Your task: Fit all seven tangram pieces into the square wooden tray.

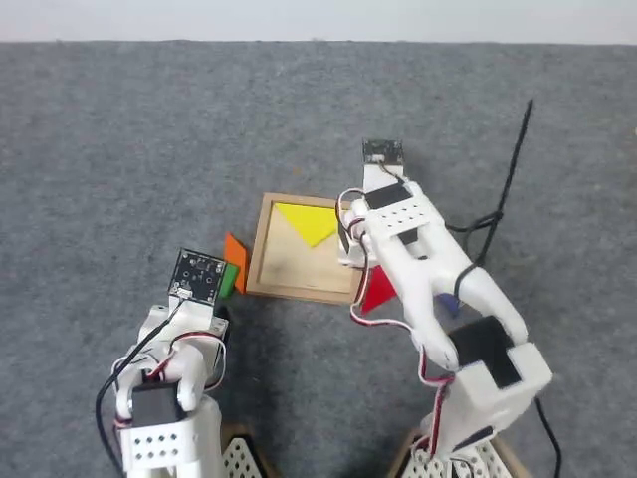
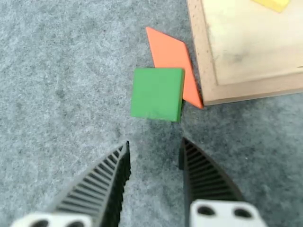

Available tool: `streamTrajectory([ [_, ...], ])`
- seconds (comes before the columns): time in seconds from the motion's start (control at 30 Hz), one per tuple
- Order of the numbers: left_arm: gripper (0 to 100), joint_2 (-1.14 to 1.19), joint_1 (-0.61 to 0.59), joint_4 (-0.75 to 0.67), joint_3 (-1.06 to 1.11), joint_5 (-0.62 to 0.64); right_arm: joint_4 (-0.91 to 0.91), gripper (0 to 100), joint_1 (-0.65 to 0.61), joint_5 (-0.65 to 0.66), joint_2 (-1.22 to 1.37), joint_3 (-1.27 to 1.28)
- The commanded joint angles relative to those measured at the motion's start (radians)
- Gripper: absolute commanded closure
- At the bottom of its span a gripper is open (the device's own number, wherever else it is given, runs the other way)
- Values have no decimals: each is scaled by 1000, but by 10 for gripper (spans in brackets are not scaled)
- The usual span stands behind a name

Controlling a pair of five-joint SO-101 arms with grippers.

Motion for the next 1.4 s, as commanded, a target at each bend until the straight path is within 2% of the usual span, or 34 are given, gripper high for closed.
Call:
streamTrajectory([
  [0.0,832,-2,-6,5,-7,-9,-10,605,24,11,39,-12],
  [0.17,832,-2,-6,5,-7,-9,71,605,125,11,93,-57],
  [0.47,832,-2,-6,5,-7,-9,73,605,248,77,122,-118],
  [0.7,832,-2,-6,5,-7,-9,85,634,328,216,197,-265],
  [0.87,832,-2,-6,5,-7,-9,160,632,309,229,208,-267],
  [1.03,832,-2,-6,5,-7,-9,170,607,252,224,76,-198],
  [1.27,832,-2,-6,5,-7,-9,59,609,134,256,-283,135],
  [1.37,832,-2,-6,5,-7,-9,59,659,110,315,-404,270],
])
